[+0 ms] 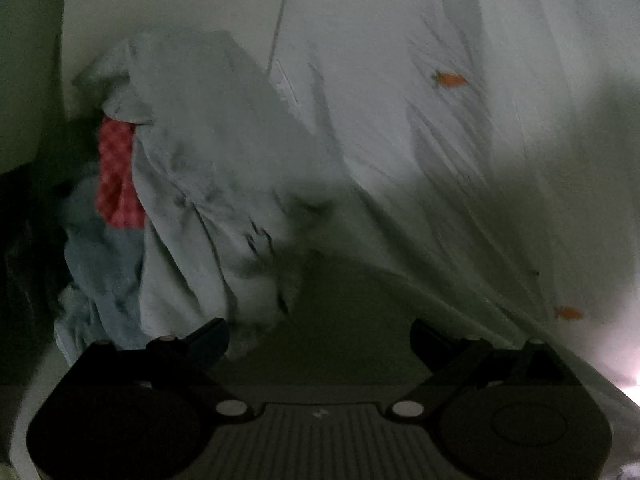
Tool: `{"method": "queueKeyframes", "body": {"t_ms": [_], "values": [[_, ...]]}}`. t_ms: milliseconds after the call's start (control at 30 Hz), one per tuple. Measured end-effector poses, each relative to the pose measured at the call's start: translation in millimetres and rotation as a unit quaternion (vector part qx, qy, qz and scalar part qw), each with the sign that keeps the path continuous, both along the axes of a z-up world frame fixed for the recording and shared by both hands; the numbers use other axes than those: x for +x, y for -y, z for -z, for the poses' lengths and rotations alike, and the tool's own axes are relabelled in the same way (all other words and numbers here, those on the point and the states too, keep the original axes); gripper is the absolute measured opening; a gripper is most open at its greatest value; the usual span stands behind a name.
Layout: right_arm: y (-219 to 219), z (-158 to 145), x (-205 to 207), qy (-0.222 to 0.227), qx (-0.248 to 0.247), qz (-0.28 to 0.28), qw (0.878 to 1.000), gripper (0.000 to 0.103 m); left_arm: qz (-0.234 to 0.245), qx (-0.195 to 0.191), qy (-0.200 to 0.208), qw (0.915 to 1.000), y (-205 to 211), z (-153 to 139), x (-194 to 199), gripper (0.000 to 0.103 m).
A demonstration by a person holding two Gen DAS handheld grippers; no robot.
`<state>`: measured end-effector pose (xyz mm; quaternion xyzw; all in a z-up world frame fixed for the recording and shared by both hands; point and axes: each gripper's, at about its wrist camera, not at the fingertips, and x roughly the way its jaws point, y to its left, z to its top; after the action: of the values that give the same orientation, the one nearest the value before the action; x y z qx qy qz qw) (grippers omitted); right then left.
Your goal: Fold clothes
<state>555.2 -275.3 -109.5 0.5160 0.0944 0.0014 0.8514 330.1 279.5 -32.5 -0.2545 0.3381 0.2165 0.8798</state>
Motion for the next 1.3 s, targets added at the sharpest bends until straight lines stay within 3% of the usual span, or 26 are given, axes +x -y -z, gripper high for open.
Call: {"method": "queueKeyframes", "body": {"t_ms": [67,167,200,233,333,533,633,800,900,1133,1300], "values": [[48.3,-0.2,-8.0,-0.038,-0.042,0.030,0.998,0.003,0.007,-0.005,-0.022,0.9997,20.3,12.8,10.4,0.097],[75.1,13.0,-5.8,-0.174,-0.129,0.039,0.975,0.009,0.014,-0.018,-0.044,0.9988,43.6,34.3,31.0,0.097],[76.0,20.7,-6.1,-0.205,-0.150,0.032,0.967,0.013,0.014,-0.023,-0.051,0.9983,50.0,41.9,38.9,0.097],[74.4,31.4,-7.8,-0.234,-0.159,0.018,0.959,0.025,0.014,-0.028,-0.057,0.9979,55.2,48.8,46.8,0.097],[56.2,64.9,-10.5,-0.276,-0.139,-0.010,0.951,0.035,0.017,-0.032,-0.073,0.9967,63.2,66.4,69.1,0.097],[7.1,119.8,-5.1,-0.314,-0.052,-0.027,0.948,0.041,0.014,-0.027,-0.114,0.9930,43.1,93.0,93.0,0.097],[-14.9,134.7,6.5,-0.336,-0.033,-0.031,0.941,0.038,-0.012,-0.040,-0.127,0.9910,17.2,108.0,95.3,0.097],[-36.2,140.5,10.7,-0.335,-0.011,-0.032,0.942,0.036,-0.073,-0.085,-0.134,0.9846,-29.4,133.5,84.7,0.096],[-44.8,139.6,6.9,-0.346,-0.033,-0.030,0.937,0.036,-0.084,-0.099,-0.132,0.9827,-45.5,144.1,80.2,0.087],[-44.1,135.4,22.1,-0.351,-0.029,-0.033,0.935,0.035,-0.115,-0.133,-0.127,0.9761,-61.2,157.8,73.1,0.029],[-47.9,119.1,17.1,-0.335,-0.037,-0.047,0.940,0.035,-0.106,-0.138,-0.101,0.9795,-53.2,147.1,61.8,0.016]]}}
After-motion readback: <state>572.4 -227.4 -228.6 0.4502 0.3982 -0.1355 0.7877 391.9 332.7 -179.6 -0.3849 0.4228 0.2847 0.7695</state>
